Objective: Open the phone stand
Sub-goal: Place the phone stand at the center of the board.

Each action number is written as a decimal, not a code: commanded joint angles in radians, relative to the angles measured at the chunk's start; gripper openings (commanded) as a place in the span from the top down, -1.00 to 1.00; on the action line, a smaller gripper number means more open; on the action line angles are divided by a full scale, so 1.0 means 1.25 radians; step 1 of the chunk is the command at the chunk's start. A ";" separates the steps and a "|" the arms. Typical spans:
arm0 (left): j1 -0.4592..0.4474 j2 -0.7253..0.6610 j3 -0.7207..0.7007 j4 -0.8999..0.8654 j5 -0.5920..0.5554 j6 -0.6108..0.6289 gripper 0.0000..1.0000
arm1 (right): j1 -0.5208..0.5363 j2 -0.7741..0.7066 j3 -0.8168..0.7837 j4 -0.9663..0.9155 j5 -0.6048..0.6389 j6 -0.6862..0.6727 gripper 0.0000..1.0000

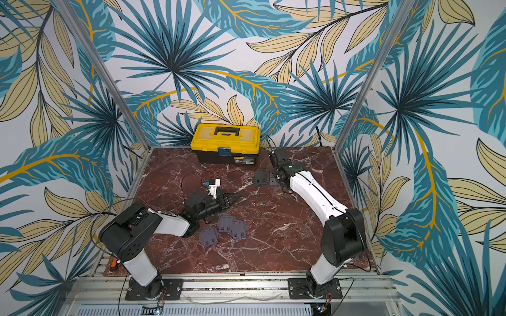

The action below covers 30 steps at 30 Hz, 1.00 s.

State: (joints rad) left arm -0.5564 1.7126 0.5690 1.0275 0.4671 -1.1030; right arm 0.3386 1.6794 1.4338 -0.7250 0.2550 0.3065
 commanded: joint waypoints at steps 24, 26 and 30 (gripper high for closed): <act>0.003 -0.195 0.039 -0.331 -0.080 0.182 0.02 | -0.094 0.238 0.159 0.024 -0.101 -0.098 0.06; 0.003 -0.194 0.041 -0.331 -0.079 0.182 0.02 | -0.096 0.249 0.170 0.020 -0.100 -0.100 0.06; 0.003 -0.190 0.044 -0.331 -0.079 0.182 0.02 | -0.104 0.272 0.189 0.016 -0.105 -0.104 0.06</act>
State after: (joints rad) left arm -0.5564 1.4921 0.6010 0.6292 0.3775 -0.8963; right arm 0.2165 1.9930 1.6432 -0.6914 0.1326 0.1932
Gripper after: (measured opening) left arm 0.489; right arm 0.602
